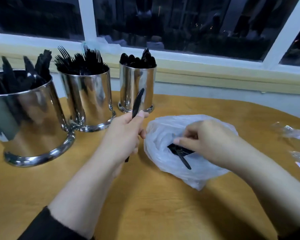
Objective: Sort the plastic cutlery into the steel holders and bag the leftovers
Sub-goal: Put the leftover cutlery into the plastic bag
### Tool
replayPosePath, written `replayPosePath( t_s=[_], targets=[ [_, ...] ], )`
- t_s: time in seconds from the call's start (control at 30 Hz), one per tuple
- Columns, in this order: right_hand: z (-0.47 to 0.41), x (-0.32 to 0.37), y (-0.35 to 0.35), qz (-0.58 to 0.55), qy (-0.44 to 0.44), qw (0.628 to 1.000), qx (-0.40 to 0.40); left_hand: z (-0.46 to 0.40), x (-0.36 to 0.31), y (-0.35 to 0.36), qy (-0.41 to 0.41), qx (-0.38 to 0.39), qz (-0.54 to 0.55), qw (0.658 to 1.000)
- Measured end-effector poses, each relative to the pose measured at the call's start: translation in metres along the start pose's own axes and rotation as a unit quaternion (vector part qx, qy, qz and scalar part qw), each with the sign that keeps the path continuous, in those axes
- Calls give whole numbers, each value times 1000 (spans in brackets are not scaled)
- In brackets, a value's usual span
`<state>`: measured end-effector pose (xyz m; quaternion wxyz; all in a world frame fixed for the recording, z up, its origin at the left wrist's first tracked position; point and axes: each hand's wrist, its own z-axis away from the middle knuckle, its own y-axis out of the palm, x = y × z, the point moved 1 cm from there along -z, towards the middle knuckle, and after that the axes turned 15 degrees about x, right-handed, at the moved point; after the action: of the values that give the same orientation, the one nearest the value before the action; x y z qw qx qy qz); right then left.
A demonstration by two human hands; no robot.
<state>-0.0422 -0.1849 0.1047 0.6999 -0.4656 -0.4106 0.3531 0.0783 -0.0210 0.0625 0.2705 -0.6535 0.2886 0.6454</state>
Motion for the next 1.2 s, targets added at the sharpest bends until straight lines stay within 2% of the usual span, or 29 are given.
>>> replayPosePath(
  t_s=[0.2,0.33,0.57,0.73,0.83,0.93,1.1,1.2],
  targets=[
    [3,-11,44,44,25,999,11,5,13,20,-38,19,12,999],
    [4,-20,48,-43,26,999,11,2,16,30,-49,37,-18,998],
    [20,-44,19,-163,17,987,-11,-6,24,41,-48,24,-11,999],
    [31,-58,9,-240,-39,970,-10,-8,26,46,-49,12,-22,998],
    [31,-54,11,-295,-86,951,-22,-6,27,49,-37,10,26,999],
    [27,-47,16,-342,-120,930,-54,-2,25,56,-43,49,70,995],
    [15,-31,28,-324,-161,931,-36,2,24,66,-40,97,133,986],
    [5,-44,30,-252,-117,956,-94,-1,22,62,-22,68,171,983]
  ],
)
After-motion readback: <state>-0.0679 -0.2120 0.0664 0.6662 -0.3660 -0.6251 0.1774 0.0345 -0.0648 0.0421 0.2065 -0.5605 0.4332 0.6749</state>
